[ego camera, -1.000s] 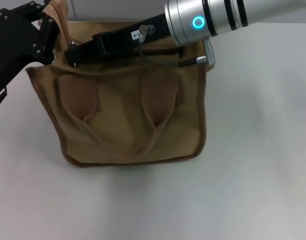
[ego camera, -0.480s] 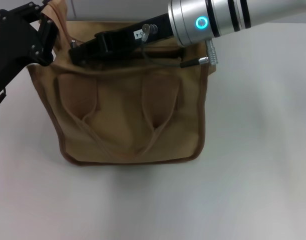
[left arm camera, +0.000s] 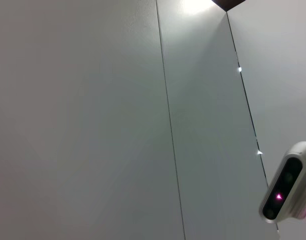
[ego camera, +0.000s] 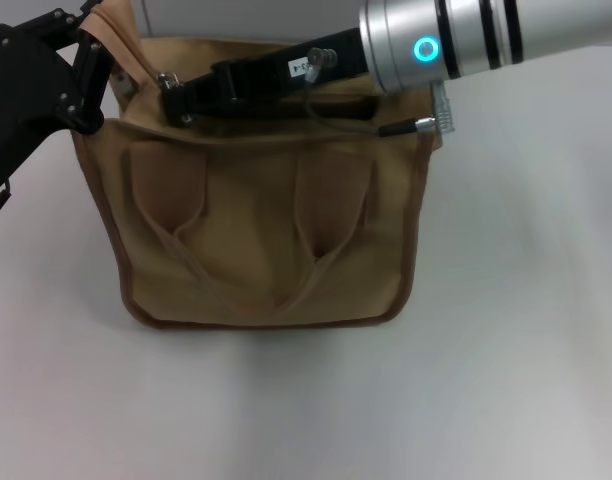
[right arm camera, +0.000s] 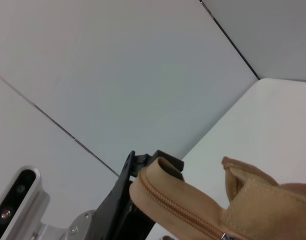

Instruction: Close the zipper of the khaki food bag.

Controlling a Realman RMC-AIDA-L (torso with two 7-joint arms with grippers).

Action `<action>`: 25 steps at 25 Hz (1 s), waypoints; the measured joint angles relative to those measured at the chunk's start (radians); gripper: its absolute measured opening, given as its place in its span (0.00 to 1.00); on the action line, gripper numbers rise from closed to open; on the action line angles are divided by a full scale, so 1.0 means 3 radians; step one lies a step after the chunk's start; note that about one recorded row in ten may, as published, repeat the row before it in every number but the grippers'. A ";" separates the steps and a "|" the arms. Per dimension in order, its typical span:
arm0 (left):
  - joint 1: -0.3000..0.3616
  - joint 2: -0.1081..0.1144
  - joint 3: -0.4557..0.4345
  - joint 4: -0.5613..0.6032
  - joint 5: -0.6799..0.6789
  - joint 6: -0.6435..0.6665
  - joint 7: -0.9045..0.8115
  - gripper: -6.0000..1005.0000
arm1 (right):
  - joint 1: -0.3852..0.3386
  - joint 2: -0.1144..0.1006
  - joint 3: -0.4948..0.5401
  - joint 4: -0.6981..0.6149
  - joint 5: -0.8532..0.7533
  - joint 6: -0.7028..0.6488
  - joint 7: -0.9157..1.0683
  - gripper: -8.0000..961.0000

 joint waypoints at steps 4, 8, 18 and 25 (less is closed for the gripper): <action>0.0001 0.0000 -0.0002 0.0000 0.0000 -0.0025 0.0000 0.09 | -0.0032 0.0000 0.0004 -0.0029 0.0010 -0.0035 -0.0090 0.01; 0.0006 0.0000 -0.0009 0.0000 -0.0019 -0.0115 0.0000 0.10 | -0.0075 0.0000 0.0009 -0.0056 0.0011 -0.0036 -0.0110 0.01; 0.0064 0.0006 -0.0015 0.0000 -0.0164 -0.0360 0.0000 0.10 | -0.0176 -0.0005 0.0112 -0.0109 0.0013 -0.0062 -0.0216 0.01; 0.0084 0.0012 -0.0014 0.0000 -0.0237 -0.0463 0.0000 0.10 | -0.0227 -0.0017 0.0159 -0.0117 -0.0003 -0.0062 -0.0241 0.01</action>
